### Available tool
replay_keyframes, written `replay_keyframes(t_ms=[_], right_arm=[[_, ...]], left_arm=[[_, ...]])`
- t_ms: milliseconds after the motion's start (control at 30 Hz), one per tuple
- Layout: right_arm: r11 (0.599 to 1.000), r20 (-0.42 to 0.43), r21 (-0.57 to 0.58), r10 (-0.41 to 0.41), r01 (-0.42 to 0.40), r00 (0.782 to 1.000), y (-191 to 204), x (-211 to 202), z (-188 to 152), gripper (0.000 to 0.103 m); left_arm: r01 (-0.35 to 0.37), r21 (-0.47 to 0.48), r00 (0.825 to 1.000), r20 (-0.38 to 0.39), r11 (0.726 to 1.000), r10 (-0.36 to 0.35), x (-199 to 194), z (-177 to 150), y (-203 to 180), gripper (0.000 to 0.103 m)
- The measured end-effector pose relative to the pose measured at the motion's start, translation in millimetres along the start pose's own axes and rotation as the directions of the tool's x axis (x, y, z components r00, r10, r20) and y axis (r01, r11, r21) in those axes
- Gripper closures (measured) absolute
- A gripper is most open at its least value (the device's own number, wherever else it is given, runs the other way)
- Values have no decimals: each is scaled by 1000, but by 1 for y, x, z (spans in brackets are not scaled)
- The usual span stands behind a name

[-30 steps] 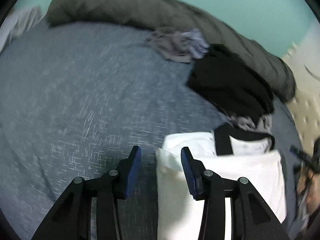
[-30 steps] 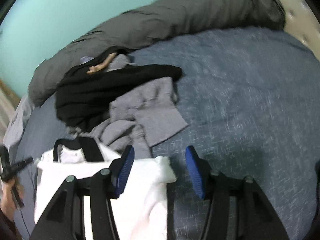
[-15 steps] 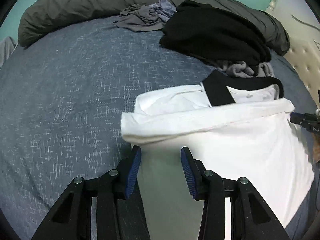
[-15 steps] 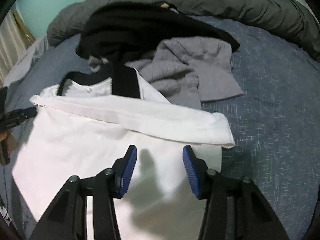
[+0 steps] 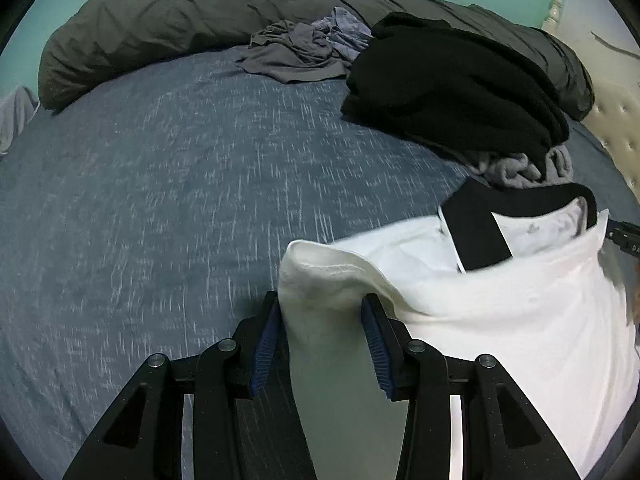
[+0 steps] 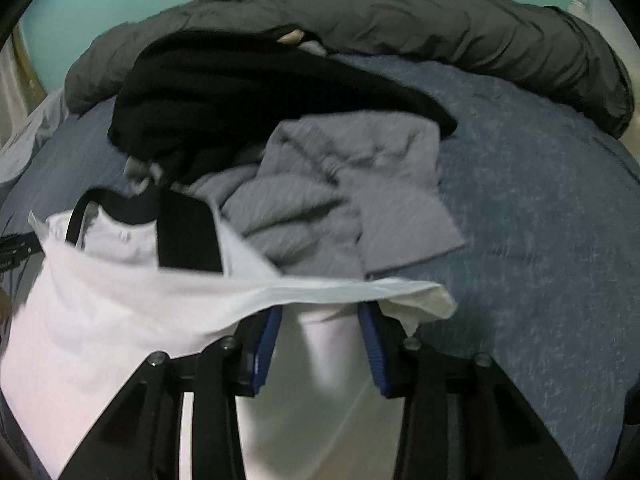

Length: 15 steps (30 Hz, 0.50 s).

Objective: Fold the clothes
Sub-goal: 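Lay the hem over the collar and open both tools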

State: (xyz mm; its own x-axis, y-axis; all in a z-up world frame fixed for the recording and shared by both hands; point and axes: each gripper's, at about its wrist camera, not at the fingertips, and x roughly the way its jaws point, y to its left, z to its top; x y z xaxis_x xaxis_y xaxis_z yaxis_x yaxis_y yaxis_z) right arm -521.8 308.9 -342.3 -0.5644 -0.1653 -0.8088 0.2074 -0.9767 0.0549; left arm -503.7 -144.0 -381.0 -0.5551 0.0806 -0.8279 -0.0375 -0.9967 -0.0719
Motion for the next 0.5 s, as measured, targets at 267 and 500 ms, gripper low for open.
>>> replay_keyframes(t_ms=[267, 500], right_arm=[[998, 35, 40, -55, 54, 998, -20, 0, 33, 64], [991, 91, 130, -31, 19, 995, -52, -24, 30, 64]], left_arm=[[-9, -116, 1000, 28, 993, 13, 4, 25, 24, 58], [27, -165, 998, 52, 986, -19, -3, 14, 37, 58]])
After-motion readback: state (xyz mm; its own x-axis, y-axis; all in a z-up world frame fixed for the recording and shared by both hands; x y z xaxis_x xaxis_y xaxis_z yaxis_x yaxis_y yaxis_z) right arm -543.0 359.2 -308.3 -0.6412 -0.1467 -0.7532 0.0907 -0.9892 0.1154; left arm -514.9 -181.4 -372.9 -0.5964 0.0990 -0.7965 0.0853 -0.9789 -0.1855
